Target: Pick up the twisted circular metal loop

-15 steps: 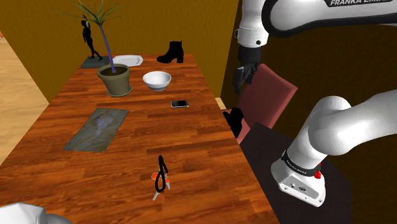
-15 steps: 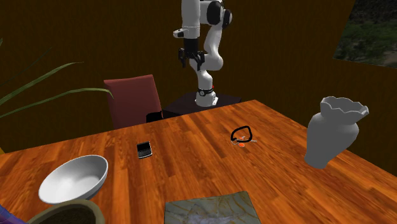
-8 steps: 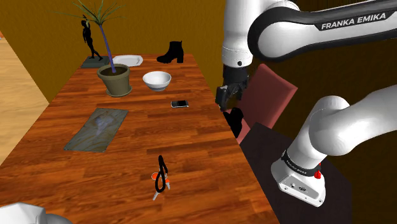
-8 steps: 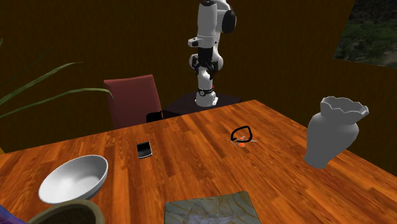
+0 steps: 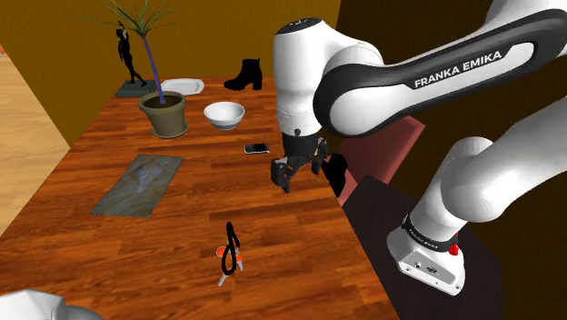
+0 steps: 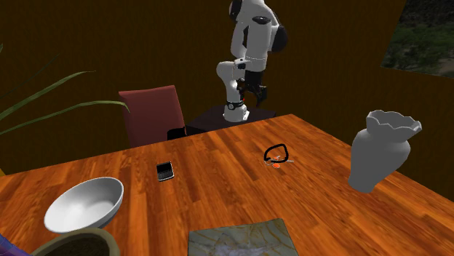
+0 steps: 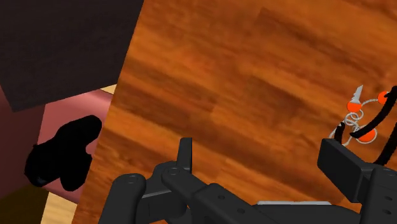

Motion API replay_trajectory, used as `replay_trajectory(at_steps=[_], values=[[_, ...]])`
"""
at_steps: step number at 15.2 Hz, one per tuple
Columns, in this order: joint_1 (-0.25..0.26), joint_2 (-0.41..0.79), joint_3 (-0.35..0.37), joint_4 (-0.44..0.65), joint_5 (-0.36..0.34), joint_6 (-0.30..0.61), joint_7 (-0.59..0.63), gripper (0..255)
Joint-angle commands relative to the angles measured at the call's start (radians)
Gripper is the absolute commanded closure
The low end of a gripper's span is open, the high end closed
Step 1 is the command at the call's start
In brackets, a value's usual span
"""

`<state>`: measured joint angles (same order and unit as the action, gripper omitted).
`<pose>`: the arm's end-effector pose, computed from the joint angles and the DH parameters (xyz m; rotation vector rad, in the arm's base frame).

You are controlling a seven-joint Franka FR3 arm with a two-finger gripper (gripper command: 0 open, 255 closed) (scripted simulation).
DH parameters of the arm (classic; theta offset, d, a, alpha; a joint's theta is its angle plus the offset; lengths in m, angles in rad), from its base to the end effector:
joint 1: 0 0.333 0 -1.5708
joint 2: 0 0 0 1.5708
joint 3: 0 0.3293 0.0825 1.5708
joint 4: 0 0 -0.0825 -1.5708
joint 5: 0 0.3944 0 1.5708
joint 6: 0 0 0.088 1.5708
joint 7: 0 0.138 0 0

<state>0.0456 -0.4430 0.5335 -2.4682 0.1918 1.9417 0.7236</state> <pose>0.3317 0.2352 0.3957 2.9965 -0.4289 -0.1164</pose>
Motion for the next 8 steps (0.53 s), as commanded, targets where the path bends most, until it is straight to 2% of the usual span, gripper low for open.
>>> replay_trajectory(at_steps=[1, 5, 8], values=[[-0.010, 0.065, 0.052, 0.044, -0.009, 0.020, 0.092, 0], [-0.042, 0.239, 0.157, 0.134, -0.078, 0.083, 0.287, 0], [-0.055, 0.394, 0.218, 0.218, -0.177, 0.115, 0.454, 0]])
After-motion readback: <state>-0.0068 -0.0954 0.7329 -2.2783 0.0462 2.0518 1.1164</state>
